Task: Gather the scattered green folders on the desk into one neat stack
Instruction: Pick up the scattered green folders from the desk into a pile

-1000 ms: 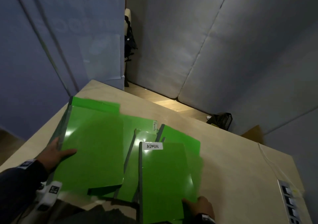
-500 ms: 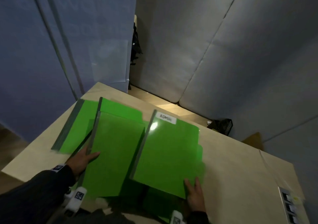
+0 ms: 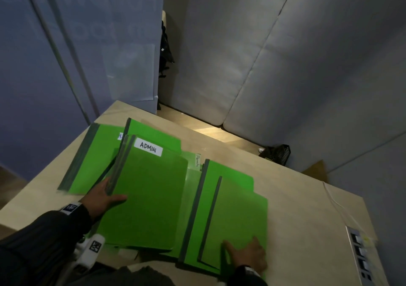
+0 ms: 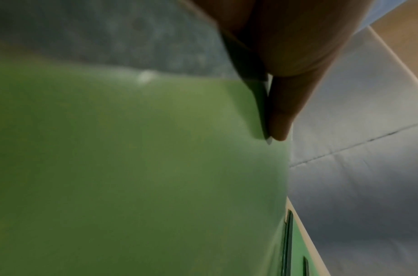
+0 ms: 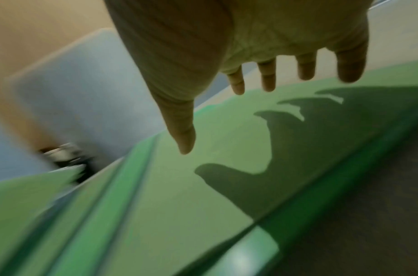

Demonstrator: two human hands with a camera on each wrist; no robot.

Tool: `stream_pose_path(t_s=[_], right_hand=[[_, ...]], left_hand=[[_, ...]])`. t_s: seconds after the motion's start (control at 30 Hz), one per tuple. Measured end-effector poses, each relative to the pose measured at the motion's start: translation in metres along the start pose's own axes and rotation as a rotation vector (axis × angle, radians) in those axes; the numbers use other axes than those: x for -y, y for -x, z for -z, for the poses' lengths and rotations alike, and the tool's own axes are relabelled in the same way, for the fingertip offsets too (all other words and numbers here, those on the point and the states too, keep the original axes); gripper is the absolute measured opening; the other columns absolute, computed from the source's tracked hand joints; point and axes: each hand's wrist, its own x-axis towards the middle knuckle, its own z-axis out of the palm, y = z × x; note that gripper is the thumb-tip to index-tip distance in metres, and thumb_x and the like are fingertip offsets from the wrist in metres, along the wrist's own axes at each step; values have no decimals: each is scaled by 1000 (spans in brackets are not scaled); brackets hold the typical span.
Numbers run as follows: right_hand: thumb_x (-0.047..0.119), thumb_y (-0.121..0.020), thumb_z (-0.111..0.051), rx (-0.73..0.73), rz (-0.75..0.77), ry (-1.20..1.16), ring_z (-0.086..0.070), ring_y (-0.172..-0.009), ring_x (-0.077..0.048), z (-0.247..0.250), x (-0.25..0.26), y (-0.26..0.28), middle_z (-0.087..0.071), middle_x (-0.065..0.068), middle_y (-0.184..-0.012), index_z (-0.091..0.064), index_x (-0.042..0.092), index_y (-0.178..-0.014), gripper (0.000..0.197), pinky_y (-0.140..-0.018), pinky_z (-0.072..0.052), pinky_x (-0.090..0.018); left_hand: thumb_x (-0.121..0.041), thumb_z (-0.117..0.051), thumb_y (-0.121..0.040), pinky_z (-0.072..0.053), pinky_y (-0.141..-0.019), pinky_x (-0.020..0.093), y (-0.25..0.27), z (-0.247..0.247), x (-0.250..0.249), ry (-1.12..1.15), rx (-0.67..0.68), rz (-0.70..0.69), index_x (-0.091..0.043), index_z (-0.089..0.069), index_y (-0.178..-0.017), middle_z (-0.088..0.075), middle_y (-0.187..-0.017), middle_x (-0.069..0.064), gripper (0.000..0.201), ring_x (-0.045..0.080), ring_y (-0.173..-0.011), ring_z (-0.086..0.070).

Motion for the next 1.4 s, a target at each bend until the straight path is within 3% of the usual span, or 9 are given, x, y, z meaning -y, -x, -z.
stream_pose_path(t_s=[0.13, 0.4, 0.5, 0.67, 0.9, 1.0, 1.07, 1.13, 1.4], right_hand=[[71, -27, -85, -11, -199, -59, -46, -123, -42, 9, -36, -17, -40, -23, -135, -32, 16, -141, 138, -103, -42, -49], [1, -84, -73, 28, -85, -506, -61, -94, -37, 36, -40, -37, -66, -30, -118, -62, -13, -113, 34, -98, -48, -45], [-11, -89, -62, 22, -13, -762, -56, -92, -33, 51, -43, -48, -62, -33, -120, -57, -14, -125, 36, -75, -54, -36], [1, -100, -48, 185, 25, -1152, -63, -101, -49, 62, -25, -32, -62, -24, -122, -52, 21, -131, 37, -93, -48, -70], [35, -75, -81, 550, 342, -737, -61, -80, -27, 13, 43, 44, -63, -18, -81, -45, 21, -136, 72, -72, -53, -38], [41, -77, -80, 557, 417, -578, -51, -110, -22, -9, 61, 67, -56, 7, -110, -47, 24, -128, 63, -87, -52, -37], [67, -52, -81, 537, 416, -557, -46, -125, -26, -11, 64, 70, -47, 0, -138, -46, 30, -129, 92, -106, -45, -48], [50, -63, -85, 584, 323, -612, -42, -134, -32, -8, 65, 67, -39, -13, -153, -41, 29, -140, 91, -111, -37, -53], [75, -58, -74, 649, 357, -712, -54, -129, -22, -20, 87, 64, -56, -4, -144, -53, 25, -140, 98, -108, -45, -46]], left_hand=[[-9, -79, -74, -29, -110, 44, 4, 13, 3, 2, 15, -30, -18, -24, -152, -35, -154, 11, 95, 28, -137, -36], [-24, -76, -74, -33, -110, 42, 7, -5, -4, 59, 52, -34, -12, -31, -148, -48, -144, 9, 88, 24, -123, -49], [-10, -67, -86, -32, -102, 30, 7, -11, -7, 88, 38, -57, -8, -27, -150, -46, -134, 4, 75, 18, -116, -44], [-18, -63, -89, -28, -109, 38, 10, -17, -18, 112, 45, -59, -15, -26, -151, -41, -148, 9, 72, 23, -126, -43], [-39, -78, -68, -50, -90, 41, 19, -42, -42, 161, 179, -84, -24, -34, -145, -50, -134, 9, 90, 23, -109, -56], [-10, -76, -76, -41, -98, 37, 23, -53, -41, 79, 242, -66, -36, -40, -116, -56, -107, -11, 59, 7, -96, -55], [-11, -76, -77, -39, -100, 37, 27, -51, -39, 73, 252, -53, -37, -41, -109, -54, -103, -17, 54, 3, -95, -54], [-21, -82, -70, -45, -100, 40, 29, -47, -34, 104, 255, -19, -38, -46, -116, -61, -115, -11, 61, 11, -105, -61], [11, -63, -79, -48, -94, 40, 14, -24, -35, 230, 215, 69, -13, -47, -132, -60, -129, 13, 60, 28, -113, -60]])
